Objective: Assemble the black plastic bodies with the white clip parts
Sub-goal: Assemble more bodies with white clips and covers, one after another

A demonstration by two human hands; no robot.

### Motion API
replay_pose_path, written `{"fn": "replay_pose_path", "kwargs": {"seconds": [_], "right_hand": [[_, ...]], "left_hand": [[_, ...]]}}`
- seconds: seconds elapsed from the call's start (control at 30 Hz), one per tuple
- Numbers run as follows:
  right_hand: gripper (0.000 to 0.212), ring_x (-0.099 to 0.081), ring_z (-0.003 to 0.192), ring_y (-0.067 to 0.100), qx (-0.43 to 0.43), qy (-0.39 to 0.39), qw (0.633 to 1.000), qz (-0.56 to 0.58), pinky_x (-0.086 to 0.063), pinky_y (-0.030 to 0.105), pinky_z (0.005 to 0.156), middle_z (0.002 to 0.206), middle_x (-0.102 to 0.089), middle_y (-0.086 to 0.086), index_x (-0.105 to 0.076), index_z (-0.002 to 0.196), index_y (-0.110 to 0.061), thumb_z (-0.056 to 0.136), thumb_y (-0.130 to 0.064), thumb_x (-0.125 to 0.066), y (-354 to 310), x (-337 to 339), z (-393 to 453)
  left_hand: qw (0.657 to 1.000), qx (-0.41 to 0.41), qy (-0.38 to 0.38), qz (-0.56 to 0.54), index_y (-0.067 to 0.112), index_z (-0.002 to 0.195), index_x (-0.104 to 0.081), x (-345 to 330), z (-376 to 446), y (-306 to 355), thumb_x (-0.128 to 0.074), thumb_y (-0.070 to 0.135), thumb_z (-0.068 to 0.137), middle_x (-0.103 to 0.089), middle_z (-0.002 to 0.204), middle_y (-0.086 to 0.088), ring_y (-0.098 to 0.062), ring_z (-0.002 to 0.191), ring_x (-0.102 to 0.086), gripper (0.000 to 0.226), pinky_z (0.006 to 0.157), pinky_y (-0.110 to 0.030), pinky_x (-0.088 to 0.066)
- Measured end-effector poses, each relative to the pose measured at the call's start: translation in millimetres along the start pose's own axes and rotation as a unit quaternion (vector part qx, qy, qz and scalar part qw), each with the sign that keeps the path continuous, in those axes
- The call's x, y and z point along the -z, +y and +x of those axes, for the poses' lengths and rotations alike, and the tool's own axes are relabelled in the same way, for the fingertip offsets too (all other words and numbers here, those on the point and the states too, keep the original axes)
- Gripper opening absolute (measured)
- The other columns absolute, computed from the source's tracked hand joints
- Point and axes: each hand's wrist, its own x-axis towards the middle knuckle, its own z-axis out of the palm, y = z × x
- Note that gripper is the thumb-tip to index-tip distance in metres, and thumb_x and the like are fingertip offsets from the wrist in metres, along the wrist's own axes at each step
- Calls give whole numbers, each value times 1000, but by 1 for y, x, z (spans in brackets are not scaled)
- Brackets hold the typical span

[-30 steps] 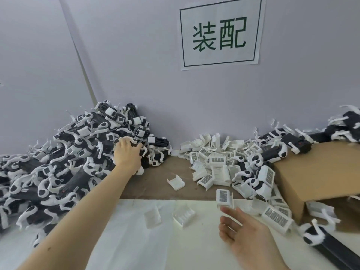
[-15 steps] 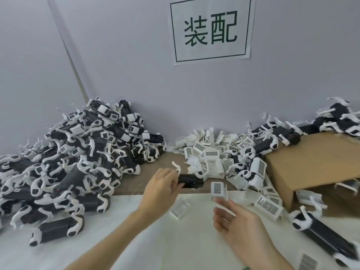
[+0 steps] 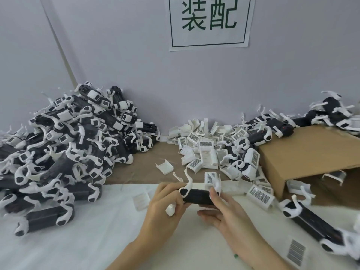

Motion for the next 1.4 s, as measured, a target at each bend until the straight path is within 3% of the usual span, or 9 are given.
{"fn": "replay_pose_path", "kwargs": {"seconds": [0.1, 0.23, 0.43, 0.6, 0.7, 0.87, 1.03, 1.23, 1.4], "right_hand": [[47, -73, 85, 29, 11, -14, 1000, -16, -60, 32, 79, 111, -75, 26, -79, 108, -3, 82, -42, -76, -4, 0, -3], [49, -71, 86, 28, 46, 0, 999, 19, -57, 34, 84, 115, -75, 22, -69, 121, 3, 86, -30, -72, -5, -1, -3], [53, -74, 89, 31, 85, -33, 994, -61, -59, 33, 78, 115, -75, 17, -67, 126, -9, 83, -40, -74, -8, -4, -10], [66, -68, 68, 33, 31, -73, 991, -107, -51, 31, 55, 98, -75, 21, -58, 138, -33, 78, -39, -86, -23, 7, -15], [67, -64, 69, 31, -51, -163, 985, -33, -47, 30, 54, 98, -69, 24, -63, 132, -49, 75, -29, -93, -39, 19, -19], [62, -63, 106, 53, -86, -187, 974, 97, -57, 43, 71, 133, -59, 36, -57, 147, -18, 88, -33, -72, -42, 20, -15], [58, -71, 92, 44, -69, -82, 994, -19, -59, 39, 68, 113, -68, 39, -67, 127, -2, 92, -48, -63, -21, 10, -11], [44, -72, 111, 37, 51, -59, 997, -16, -58, 42, 83, 127, -70, 20, -67, 130, -10, 89, -24, -68, -19, 14, -7], [52, -63, 126, 30, 105, -62, 988, -95, -55, 48, 102, 130, -70, 11, -62, 137, -17, 87, -28, -69, -12, 12, -7]], "left_hand": [[998, 48, -9, -49, 15, 72, -45, 4, -3, 5, -80, -3, 87, -61, 133, 7, -23, 129, -58, 42, 99, -27, -45], [968, 170, -15, -184, 17, 95, -50, 8, -5, 18, -71, 34, 86, -44, 151, 8, -17, 148, -41, 28, 113, -34, -42], [886, 335, -53, -317, 30, 140, -47, 10, -1, 29, -78, 51, 89, -75, 108, -19, -36, 90, -76, 63, 80, -41, -63], [833, 361, -91, -409, 15, 145, -54, 15, 1, 22, -75, 20, 88, -69, 98, -21, -36, 83, -68, 61, 74, -37, -56], [847, 322, -122, -405, 22, 141, -54, 19, 0, 19, -73, -10, 87, -67, 106, -18, -38, 88, -69, 66, 74, -37, -55], [888, 281, -125, -342, 27, 140, -56, 19, 0, 13, -57, -29, 89, -62, 115, -27, -34, 92, -67, 76, 76, -35, -54], [906, 254, -133, -310, 34, 141, -64, 18, 0, 14, -55, -12, 87, -69, 115, -11, -24, 100, -66, 71, 85, -38, -51], [820, 372, -37, -434, 27, 151, -51, 14, 3, 9, -62, 29, 99, -72, 117, -23, -31, 103, -72, 53, 98, -41, -55], [868, 359, -92, -330, 40, 138, -61, 12, -5, 14, -73, 57, 87, -76, 125, 0, -22, 119, -71, 55, 97, -28, -50]]}}
